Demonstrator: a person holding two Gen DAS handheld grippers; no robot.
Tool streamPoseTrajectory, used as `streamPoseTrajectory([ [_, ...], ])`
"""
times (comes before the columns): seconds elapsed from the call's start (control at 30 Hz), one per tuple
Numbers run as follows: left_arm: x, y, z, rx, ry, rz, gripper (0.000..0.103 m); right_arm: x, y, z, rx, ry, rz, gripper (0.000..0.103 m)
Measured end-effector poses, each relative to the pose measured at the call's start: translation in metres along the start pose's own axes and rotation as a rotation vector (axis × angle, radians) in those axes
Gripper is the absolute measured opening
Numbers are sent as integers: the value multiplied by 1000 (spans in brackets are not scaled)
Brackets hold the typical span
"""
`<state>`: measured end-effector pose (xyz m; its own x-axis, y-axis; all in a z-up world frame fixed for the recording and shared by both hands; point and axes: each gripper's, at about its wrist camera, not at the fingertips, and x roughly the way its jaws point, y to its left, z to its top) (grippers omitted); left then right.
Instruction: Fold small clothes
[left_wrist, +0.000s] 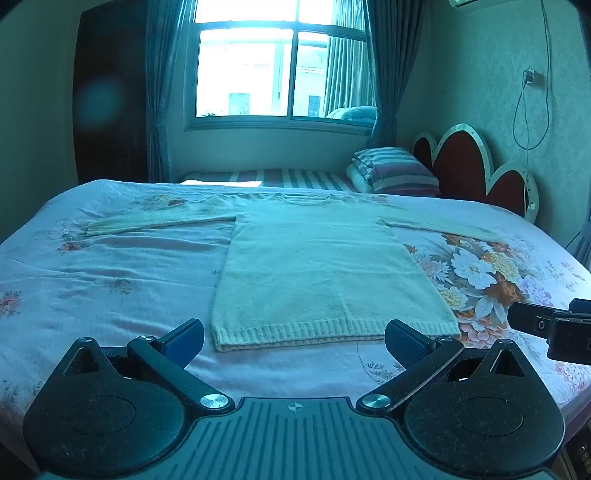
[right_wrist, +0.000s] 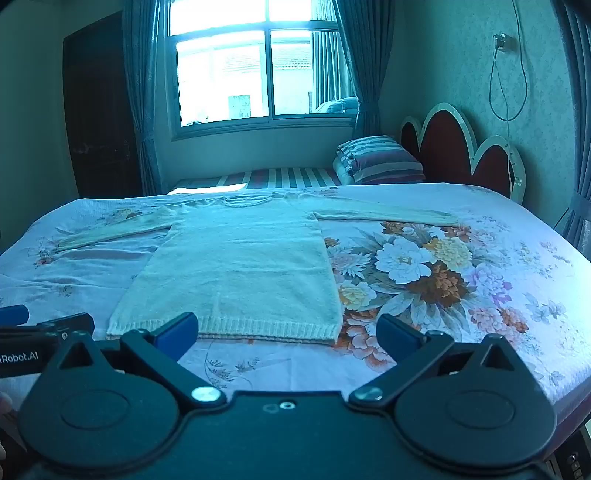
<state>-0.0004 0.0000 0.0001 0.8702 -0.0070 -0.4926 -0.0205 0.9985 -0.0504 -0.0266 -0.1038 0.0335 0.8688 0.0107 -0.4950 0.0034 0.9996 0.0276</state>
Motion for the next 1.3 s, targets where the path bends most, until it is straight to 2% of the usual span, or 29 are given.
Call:
streamPoseTrajectory([
  [1.3,1,0,2,11,12,-11,103,-3,0,2,6,-13,-9,103],
])
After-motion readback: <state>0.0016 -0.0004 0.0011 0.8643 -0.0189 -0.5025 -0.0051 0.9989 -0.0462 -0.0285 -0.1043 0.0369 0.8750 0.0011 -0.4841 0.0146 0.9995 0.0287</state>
